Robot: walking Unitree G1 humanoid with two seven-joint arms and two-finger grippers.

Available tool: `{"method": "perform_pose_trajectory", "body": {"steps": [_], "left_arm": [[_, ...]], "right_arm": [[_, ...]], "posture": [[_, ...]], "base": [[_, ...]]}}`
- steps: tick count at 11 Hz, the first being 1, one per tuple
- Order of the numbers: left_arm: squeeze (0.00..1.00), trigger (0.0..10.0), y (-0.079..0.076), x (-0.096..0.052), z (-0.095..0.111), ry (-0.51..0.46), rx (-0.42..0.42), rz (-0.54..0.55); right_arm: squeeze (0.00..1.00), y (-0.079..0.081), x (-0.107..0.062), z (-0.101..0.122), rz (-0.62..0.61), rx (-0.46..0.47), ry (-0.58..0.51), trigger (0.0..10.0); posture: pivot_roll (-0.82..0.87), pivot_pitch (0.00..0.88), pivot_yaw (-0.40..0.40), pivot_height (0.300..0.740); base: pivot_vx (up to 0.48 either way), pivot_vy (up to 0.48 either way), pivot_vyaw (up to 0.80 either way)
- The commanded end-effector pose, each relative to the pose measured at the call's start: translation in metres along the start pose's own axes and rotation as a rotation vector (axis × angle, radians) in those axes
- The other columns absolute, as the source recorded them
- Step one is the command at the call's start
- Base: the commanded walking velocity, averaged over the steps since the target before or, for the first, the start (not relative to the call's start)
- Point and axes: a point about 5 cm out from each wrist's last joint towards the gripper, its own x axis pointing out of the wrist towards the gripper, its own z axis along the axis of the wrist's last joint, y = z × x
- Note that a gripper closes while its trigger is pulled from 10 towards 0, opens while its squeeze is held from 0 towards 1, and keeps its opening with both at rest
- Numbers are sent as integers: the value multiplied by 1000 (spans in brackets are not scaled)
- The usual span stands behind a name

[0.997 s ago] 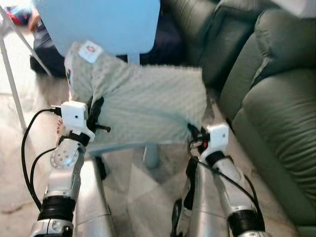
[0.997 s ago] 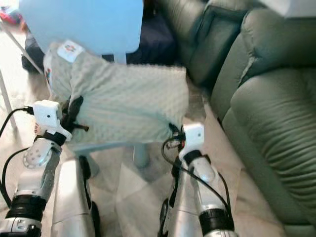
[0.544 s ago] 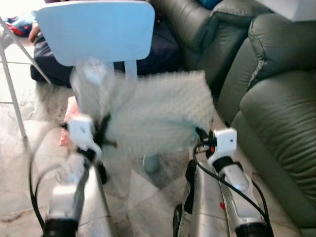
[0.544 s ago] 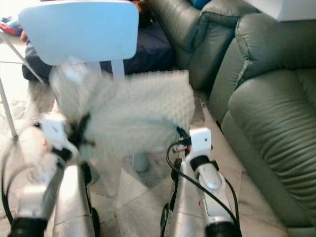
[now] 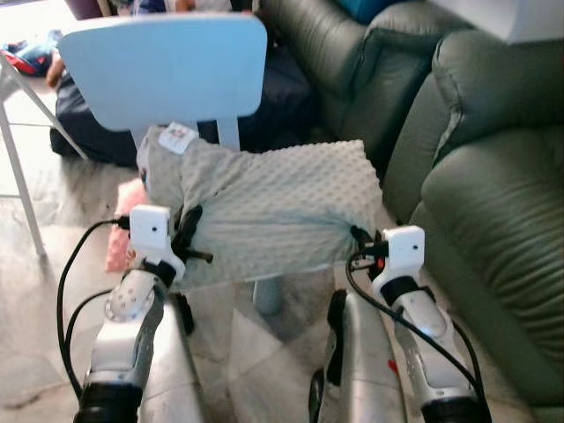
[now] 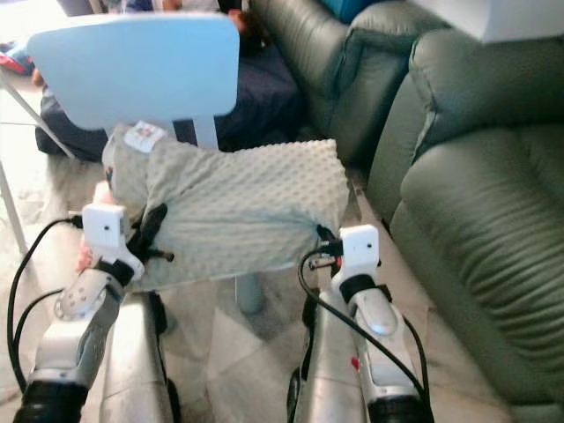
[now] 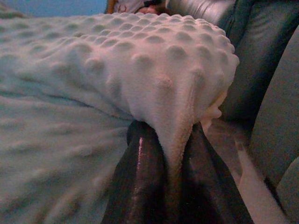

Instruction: Move the pillow to the sofa

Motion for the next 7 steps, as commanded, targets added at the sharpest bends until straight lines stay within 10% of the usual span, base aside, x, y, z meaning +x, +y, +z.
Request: {"method": "perform_pose_trajectory", "body": {"steps": [1,7], "left_arm": [[0,10000,0,3,2,-3,13,8],[0,10000,3,9,-3,34,-13,90]], "right_arm": [[0,-10,-1,10,-43,-21,-29,10000],[0,-8,0,13,-38,32,-44,10000]], "posture": [[-39,38,-59,556],[-46,28,-63,606]], "base": [[0,0,0],[0,0,0]]}}
